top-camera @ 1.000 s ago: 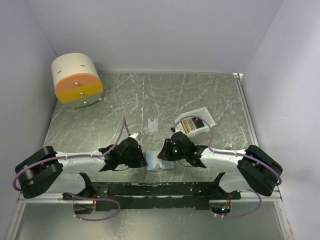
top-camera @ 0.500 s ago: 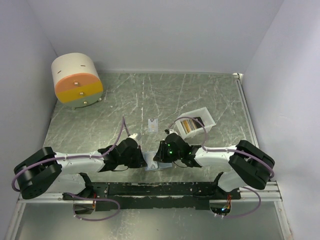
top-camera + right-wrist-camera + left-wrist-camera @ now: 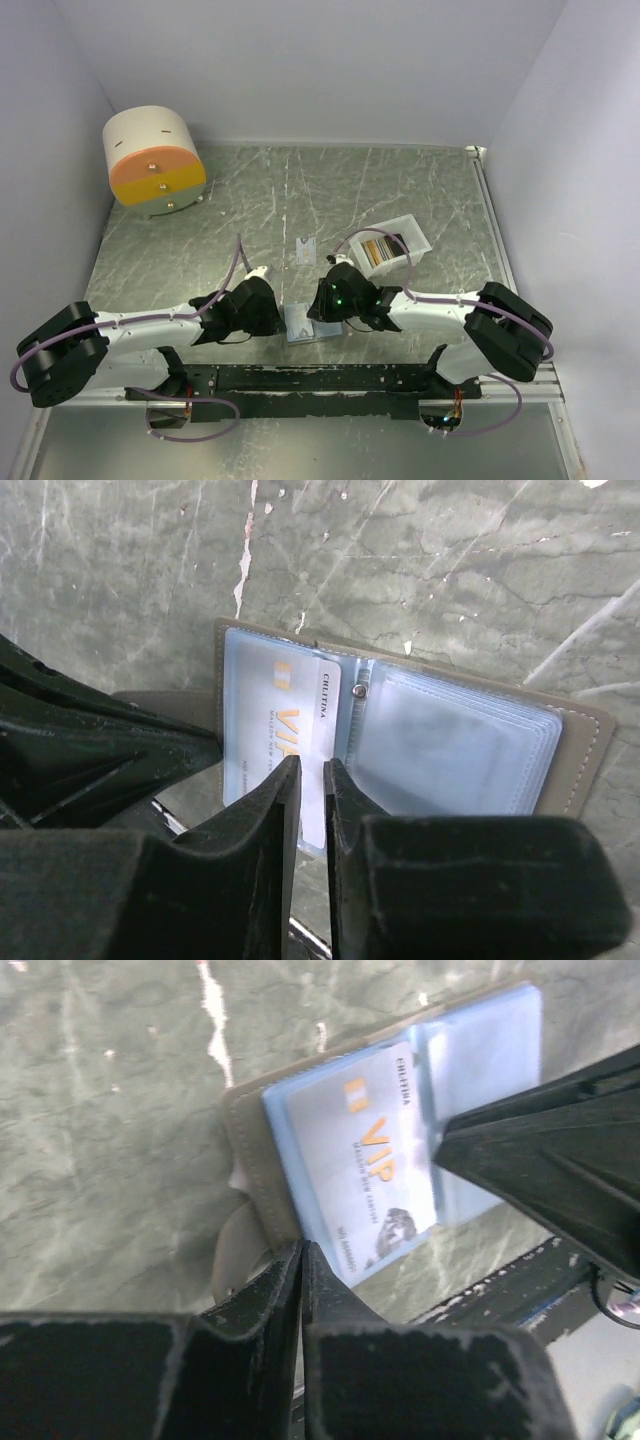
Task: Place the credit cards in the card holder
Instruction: Insert the credit card into the card holder.
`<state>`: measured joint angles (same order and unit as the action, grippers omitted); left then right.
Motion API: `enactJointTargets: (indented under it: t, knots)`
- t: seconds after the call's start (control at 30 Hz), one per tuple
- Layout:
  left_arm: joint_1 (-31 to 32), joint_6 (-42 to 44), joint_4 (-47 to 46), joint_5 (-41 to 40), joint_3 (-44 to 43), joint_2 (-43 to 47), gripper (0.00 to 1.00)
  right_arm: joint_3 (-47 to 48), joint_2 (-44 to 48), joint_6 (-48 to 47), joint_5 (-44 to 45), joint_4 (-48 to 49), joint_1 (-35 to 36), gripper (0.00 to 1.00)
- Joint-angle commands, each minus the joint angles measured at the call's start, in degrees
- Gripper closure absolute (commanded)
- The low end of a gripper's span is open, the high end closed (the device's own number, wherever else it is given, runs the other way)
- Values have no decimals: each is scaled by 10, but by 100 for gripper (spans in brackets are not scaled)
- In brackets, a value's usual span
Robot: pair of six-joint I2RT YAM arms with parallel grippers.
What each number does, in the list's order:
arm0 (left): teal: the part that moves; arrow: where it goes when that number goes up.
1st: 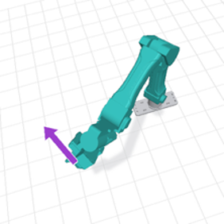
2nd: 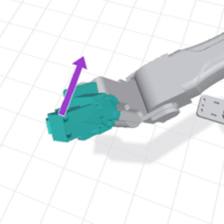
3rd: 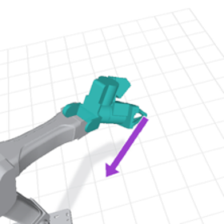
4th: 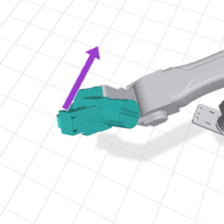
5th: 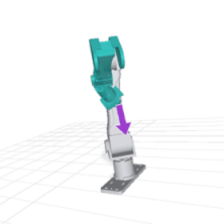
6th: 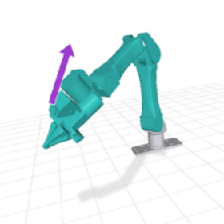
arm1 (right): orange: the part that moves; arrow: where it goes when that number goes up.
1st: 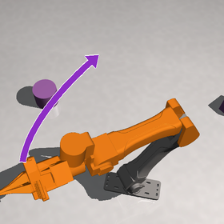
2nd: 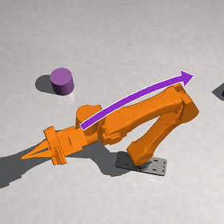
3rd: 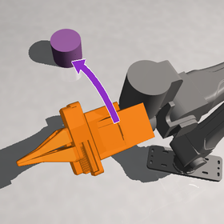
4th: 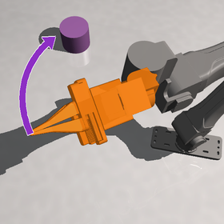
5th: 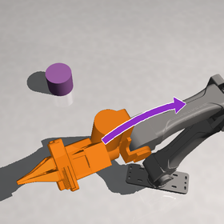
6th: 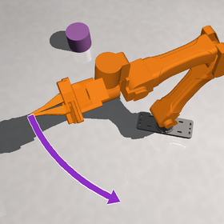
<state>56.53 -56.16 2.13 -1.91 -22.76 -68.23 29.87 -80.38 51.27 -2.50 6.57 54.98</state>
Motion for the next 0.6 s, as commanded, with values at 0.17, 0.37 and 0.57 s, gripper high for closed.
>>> enactJointTargets:
  t: [0.17,0.37,0.57]
  knots:
    - [4,-8,42,-43,-14,-8,93,10,-10,-13,5,-16,3,84]
    - [4,-9,15,-30,-3,-15,93,7,-18,-13,-15,13,5,89]
    - [4,-7,13,-31,-1,-10,93,8,-35,-9,-36,37,8,90]
